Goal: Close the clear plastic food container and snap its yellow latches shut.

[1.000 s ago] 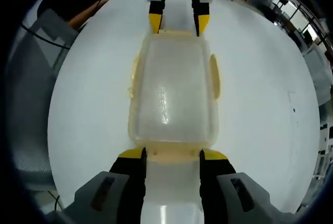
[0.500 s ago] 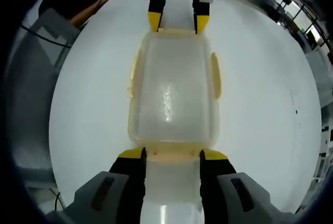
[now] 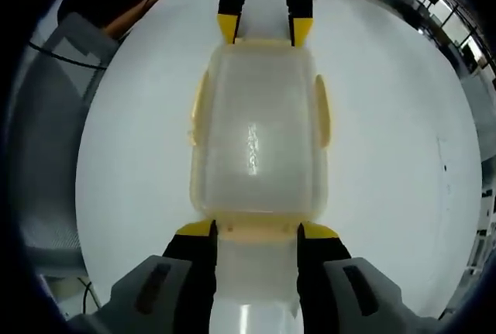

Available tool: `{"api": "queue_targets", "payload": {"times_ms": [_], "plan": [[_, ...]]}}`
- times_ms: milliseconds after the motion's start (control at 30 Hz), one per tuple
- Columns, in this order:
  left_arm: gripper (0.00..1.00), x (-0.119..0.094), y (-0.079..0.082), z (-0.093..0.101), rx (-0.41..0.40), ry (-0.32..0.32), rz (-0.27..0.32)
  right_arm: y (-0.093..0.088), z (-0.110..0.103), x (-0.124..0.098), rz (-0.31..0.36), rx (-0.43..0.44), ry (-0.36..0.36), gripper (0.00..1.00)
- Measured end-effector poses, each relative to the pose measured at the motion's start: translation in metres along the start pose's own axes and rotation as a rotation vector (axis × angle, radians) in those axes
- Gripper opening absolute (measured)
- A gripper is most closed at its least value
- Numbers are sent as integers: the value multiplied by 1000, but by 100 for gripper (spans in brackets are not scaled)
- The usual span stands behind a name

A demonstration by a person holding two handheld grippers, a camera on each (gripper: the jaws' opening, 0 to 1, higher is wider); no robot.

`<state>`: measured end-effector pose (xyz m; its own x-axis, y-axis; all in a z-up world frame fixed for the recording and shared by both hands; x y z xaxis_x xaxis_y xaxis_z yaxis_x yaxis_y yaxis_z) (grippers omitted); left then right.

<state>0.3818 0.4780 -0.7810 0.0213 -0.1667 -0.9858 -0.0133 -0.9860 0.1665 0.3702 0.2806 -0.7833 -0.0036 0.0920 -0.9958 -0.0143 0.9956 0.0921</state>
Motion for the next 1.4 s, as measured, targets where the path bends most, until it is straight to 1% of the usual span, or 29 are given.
{"api": "queue_targets", "payload": {"times_ms": [167, 433, 567, 733, 833, 933, 967, 1033, 1067, 1133, 1200, 1300, 1400], "plan": [[33, 0, 1, -1, 0, 0, -19, 1, 0, 0, -19, 6, 1, 36], [34, 1, -1, -4, -7, -8, -6, 1, 3, 0, -40, 10, 7, 37], [34, 1, 0, -4, -13, -7, -22, 2, 5, 0, -45, 6, 10, 38], [34, 1, 0, -4, -17, -7, -28, 3, 6, 1, -53, 7, 10, 37], [33, 0, -3, -4, -25, -8, 10, 1, 6, 0, -34, 15, 6, 37], [33, 0, -6, -2, -51, 0, 57, -1, 4, 0, -21, 11, -2, 36], [33, 0, -6, -1, -59, 0, 60, -1, 4, 0, -17, 11, -5, 36], [32, 0, -3, 3, -53, 5, 41, -2, 4, 0, 0, 3, -9, 36], [32, 0, 0, 5, -48, 9, 4, -3, 3, 0, 4, 3, -10, 36], [32, 0, 4, 8, -46, 10, -28, -3, 0, 0, 5, -5, -15, 36], [32, -1, 6, 11, -54, 8, -35, -3, -3, -1, 7, -21, -26, 36], [32, -3, 9, 17, -68, -2, -33, -9, -3, -2, 35, -22, 5, 36], [32, -9, 14, 20, -83, 0, -29, -12, -4, -8, 35, -41, -4, 36]]}}
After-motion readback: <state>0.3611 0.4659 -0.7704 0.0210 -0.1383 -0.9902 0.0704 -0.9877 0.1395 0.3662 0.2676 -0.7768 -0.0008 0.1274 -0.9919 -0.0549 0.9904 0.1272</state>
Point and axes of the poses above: the point that each gripper's makers call its tool centre point, and the gripper's own axes: x roughly forward along the fingers, z roughly to its right, y roughly out of its top, the point moved 7 cm from there along -x, roughly backward along the fingers, and after that the axes turned 9 degrees about -z, right-handed, at the moved point
